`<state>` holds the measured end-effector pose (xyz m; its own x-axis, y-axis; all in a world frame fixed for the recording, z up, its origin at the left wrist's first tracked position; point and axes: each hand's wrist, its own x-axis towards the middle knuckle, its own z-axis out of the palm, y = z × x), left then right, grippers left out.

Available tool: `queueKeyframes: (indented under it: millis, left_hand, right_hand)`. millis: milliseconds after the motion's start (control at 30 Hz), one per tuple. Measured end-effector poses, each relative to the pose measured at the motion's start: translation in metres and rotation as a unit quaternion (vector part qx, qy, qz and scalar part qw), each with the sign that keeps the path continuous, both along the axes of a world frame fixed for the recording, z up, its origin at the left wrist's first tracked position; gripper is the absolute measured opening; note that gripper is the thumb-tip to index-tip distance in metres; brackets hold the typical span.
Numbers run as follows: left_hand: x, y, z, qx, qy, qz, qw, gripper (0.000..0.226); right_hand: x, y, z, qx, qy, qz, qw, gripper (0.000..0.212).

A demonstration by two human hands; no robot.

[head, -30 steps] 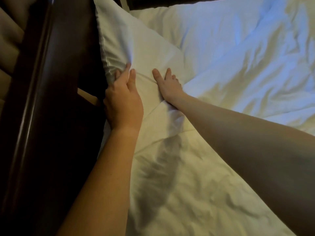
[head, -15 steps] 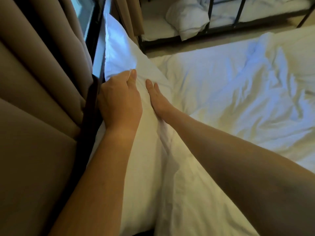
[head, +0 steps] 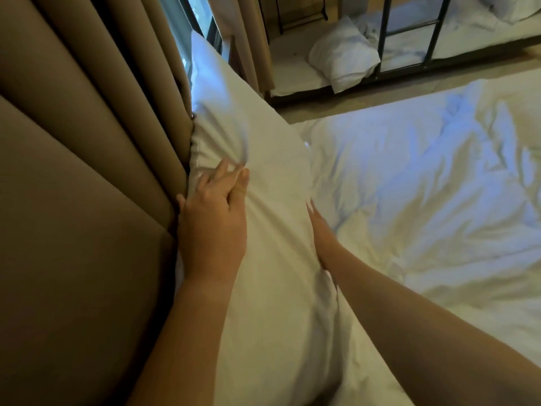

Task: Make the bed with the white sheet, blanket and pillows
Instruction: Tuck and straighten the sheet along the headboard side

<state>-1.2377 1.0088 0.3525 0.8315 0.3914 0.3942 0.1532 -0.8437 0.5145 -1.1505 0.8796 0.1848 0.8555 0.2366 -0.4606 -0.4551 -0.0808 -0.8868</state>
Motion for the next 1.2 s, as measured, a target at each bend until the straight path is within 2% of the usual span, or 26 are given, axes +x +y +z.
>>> queueKeyframes:
  millis: [67, 133, 200, 233, 333, 533, 700, 833, 933, 1067, 1200]
  left_hand:
    - [-0.007, 0.004, -0.014, 0.084, 0.091, 0.011, 0.992, 0.043]
    - [-0.016, 0.002, -0.024, 0.153, 0.161, 0.038, 0.974, 0.062]
    - [-0.021, -0.004, -0.029, 0.165, 0.185, 0.054, 0.967, 0.08]
    - [-0.021, -0.006, -0.03, 0.163, 0.185, 0.052, 0.968, 0.077]
    - [-0.016, -0.008, -0.029, 0.166, 0.165, 0.031, 0.972, 0.052]
    - [-0.014, -0.016, 0.005, 0.083, 0.102, 0.006, 0.991, 0.047]
    - [-0.015, -0.028, 0.049, 0.035, 0.028, -0.003, 0.999, 0.04]
    - [-0.016, -0.047, 0.097, 0.05, -0.034, -0.028, 0.998, 0.041]
    - [-0.022, -0.065, 0.138, 0.101, -0.046, -0.034, 0.993, 0.049]
    - [-0.037, -0.093, 0.17, 0.143, -0.042, -0.026, 0.988, 0.085]
    - [-0.051, -0.13, 0.165, 0.08, -0.076, -0.046, 0.993, 0.092]
  right_hand:
    - [-0.016, 0.013, -0.007, 0.014, 0.017, -0.026, 0.999, 0.047]
    - [-0.029, 0.019, -0.016, 0.029, 0.03, -0.03, 0.999, 0.042]
    - [-0.036, 0.024, -0.017, 0.02, 0.045, -0.039, 0.998, 0.043]
    - [-0.038, 0.024, -0.015, 0.038, 0.064, -0.054, 0.996, 0.043]
    - [-0.04, 0.019, -0.012, 0.038, 0.041, -0.051, 0.997, 0.045]
    - [-0.03, -0.002, 0.045, 0.025, -0.019, -0.05, 0.998, 0.048]
    - [-0.029, -0.027, 0.121, 0.045, -0.074, -0.041, 0.995, 0.072]
    - [-0.03, -0.048, 0.169, 0.059, -0.121, -0.074, 0.988, 0.078]
    - [-0.031, -0.062, 0.205, 0.064, -0.159, -0.103, 0.98, 0.081]
    - [-0.039, -0.092, 0.245, 0.03, -0.202, -0.14, 0.969, 0.079]
    - [-0.057, -0.145, 0.259, -0.017, -0.225, -0.162, 0.961, 0.076]
